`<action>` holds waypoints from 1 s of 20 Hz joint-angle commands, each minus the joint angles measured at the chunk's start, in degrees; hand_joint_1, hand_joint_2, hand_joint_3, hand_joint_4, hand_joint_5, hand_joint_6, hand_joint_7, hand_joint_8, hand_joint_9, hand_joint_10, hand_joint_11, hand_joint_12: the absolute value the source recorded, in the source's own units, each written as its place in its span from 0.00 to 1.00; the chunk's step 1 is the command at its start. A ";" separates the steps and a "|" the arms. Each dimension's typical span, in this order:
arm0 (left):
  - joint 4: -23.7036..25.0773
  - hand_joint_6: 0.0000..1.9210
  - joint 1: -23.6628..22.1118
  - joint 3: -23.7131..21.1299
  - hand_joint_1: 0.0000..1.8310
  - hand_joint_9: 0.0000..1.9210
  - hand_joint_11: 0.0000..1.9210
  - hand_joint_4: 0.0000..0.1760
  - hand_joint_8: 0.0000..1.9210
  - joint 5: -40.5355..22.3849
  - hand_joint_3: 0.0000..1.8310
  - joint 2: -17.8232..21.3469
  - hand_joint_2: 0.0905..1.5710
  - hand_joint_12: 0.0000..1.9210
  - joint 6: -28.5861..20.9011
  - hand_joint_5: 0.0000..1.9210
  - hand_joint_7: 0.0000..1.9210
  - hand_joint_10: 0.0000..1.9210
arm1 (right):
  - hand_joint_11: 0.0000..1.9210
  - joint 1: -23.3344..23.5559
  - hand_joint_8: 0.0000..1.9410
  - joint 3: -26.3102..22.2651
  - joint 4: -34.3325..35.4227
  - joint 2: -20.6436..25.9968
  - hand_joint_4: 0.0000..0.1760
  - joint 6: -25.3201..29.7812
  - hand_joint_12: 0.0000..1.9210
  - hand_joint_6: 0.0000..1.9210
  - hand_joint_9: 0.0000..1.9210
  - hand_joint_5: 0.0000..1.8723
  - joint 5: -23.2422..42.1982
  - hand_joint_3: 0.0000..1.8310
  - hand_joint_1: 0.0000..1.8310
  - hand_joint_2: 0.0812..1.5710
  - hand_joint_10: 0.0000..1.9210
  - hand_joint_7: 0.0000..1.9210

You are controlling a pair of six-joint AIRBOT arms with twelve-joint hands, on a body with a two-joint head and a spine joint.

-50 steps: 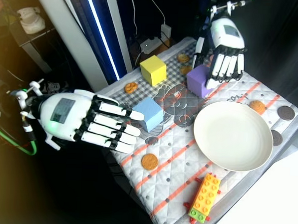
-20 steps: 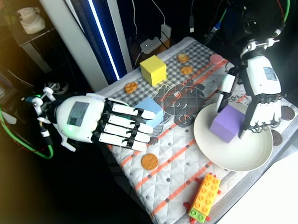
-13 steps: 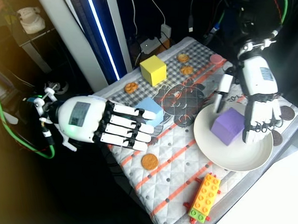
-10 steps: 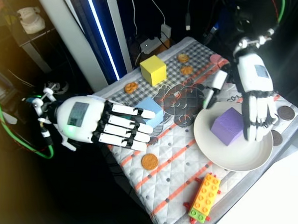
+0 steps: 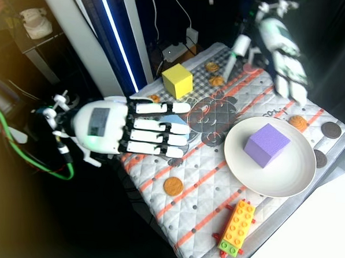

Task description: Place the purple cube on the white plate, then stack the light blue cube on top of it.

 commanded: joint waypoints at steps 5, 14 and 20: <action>2.28 0.00 1.27 -2.14 0.51 0.00 0.00 1.00 0.00 -11.87 0.00 0.93 0.52 0.00 -0.40 0.02 0.00 0.00 | 0.04 2.47 0.00 2.19 -0.55 -1.91 1.00 0.49 0.31 0.00 0.06 0.00 -1.13 0.00 0.21 0.59 0.00 0.02; 1.31 0.00 4.20 -4.08 0.44 0.00 0.00 1.00 0.00 -14.33 0.00 2.46 0.54 0.00 -2.13 0.02 0.00 0.00 | 0.15 3.98 0.01 3.54 -2.41 -3.23 0.25 0.68 0.63 0.01 0.34 0.20 -6.02 0.00 0.35 0.63 0.04 0.27; 0.30 0.00 5.07 -4.08 0.43 0.00 0.00 1.00 0.00 -14.72 0.00 2.40 0.56 0.00 -2.48 0.03 0.01 0.00 | 0.38 5.24 0.47 4.38 -3.87 -3.46 0.00 2.71 0.72 0.41 0.53 0.53 -6.22 0.00 0.69 0.67 0.41 0.59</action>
